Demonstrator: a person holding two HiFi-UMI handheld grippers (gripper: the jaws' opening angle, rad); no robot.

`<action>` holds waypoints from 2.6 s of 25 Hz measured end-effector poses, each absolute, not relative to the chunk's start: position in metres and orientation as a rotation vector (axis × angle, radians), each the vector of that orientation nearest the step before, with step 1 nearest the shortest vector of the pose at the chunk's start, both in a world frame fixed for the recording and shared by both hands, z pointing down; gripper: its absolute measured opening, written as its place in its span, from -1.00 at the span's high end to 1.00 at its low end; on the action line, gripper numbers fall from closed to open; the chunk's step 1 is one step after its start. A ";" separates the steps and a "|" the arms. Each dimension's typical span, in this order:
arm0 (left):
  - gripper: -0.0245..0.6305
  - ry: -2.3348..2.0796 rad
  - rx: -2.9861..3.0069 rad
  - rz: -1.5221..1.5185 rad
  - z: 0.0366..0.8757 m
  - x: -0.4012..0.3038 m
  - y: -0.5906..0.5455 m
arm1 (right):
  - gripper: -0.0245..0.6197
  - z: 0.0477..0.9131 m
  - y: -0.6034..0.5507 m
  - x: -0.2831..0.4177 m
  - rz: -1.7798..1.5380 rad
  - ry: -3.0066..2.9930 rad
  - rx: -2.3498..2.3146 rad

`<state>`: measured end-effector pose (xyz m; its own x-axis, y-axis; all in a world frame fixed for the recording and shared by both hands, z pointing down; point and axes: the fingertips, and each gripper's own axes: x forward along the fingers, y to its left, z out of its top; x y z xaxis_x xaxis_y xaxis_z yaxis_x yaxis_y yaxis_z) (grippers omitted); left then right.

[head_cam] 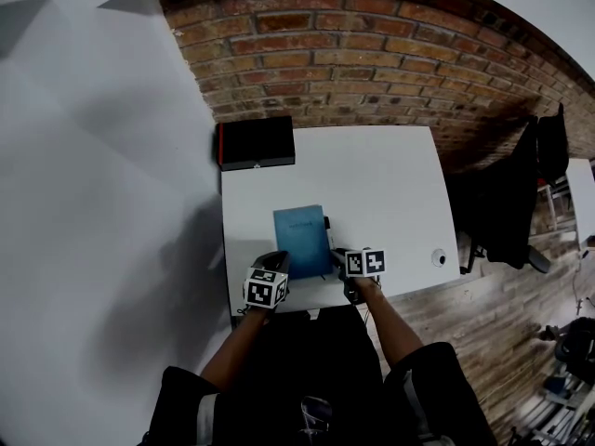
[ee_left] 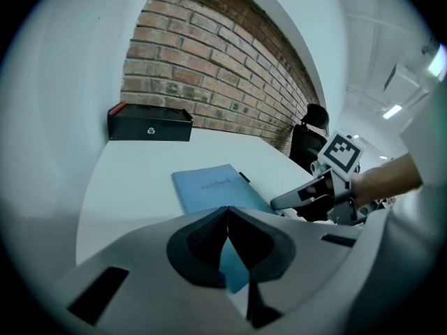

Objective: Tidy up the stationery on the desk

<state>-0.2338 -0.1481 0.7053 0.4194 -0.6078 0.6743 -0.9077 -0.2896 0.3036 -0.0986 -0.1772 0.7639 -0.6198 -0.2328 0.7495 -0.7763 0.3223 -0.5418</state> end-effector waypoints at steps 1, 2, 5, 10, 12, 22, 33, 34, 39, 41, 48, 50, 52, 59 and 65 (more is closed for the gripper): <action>0.88 -1.278 2.012 0.579 0.705 -0.234 -0.148 | 0.67 0.762 -0.178 -0.099 1.288 -2.045 0.890; 0.88 -1.276 2.013 0.579 0.705 -0.233 -0.149 | 0.67 0.761 -0.178 -0.100 1.292 -2.050 0.893; 0.88 -1.271 2.017 0.579 0.705 -0.232 -0.148 | 0.67 0.758 -0.177 -0.101 1.294 -2.057 0.898; 0.88 -1.274 2.038 0.569 0.698 -0.231 -0.147 | 0.67 0.746 -0.180 -0.096 1.290 -2.104 0.983; 0.88 -1.282 2.048 0.558 0.695 -0.231 -0.147 | 0.67 0.737 -0.178 -0.094 1.295 -2.148 1.025; 0.88 -1.378 2.093 0.463 0.665 -0.219 -0.144 | 0.85 0.696 -0.157 -0.073 0.941 -2.236 1.160; 0.88 -1.561 2.047 0.392 0.626 -0.194 -0.092 | 0.86 0.615 -0.127 -0.066 0.619 -2.465 1.144; 0.88 -1.578 2.044 0.391 0.622 -0.190 -0.082 | 0.86 0.607 -0.120 -0.062 0.590 -2.479 1.139; 0.88 -1.655 2.047 0.386 0.601 -0.163 -0.040 | 0.86 0.574 -0.080 -0.037 0.481 -2.534 1.119; 0.88 -1.681 2.058 0.377 0.592 -0.153 -0.025 | 0.86 0.565 -0.063 -0.028 0.458 -2.558 1.107; 0.88 -1.720 2.122 0.356 0.565 -0.116 0.025 | 0.86 0.548 -0.010 0.002 0.430 -2.622 1.115; 0.88 -1.725 2.133 0.360 0.564 -0.109 0.035 | 0.86 0.545 -0.001 0.007 0.416 -2.630 1.118; 0.88 -1.727 2.133 0.357 0.563 -0.103 0.043 | 0.86 0.542 0.005 0.011 0.409 -2.635 1.116; 0.88 -1.732 2.139 0.354 0.557 -0.099 0.055 | 0.86 0.534 0.012 0.017 0.411 -2.648 1.119; 0.88 -1.732 2.141 0.360 0.554 -0.103 0.058 | 0.86 0.530 0.011 0.012 0.405 -2.655 1.111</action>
<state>-0.1034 0.0580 0.5538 0.2151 -0.8837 0.4157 -0.9762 -0.1819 0.1185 0.0123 0.0114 0.5295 -0.6841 -0.6565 0.3178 -0.7214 0.6733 -0.1620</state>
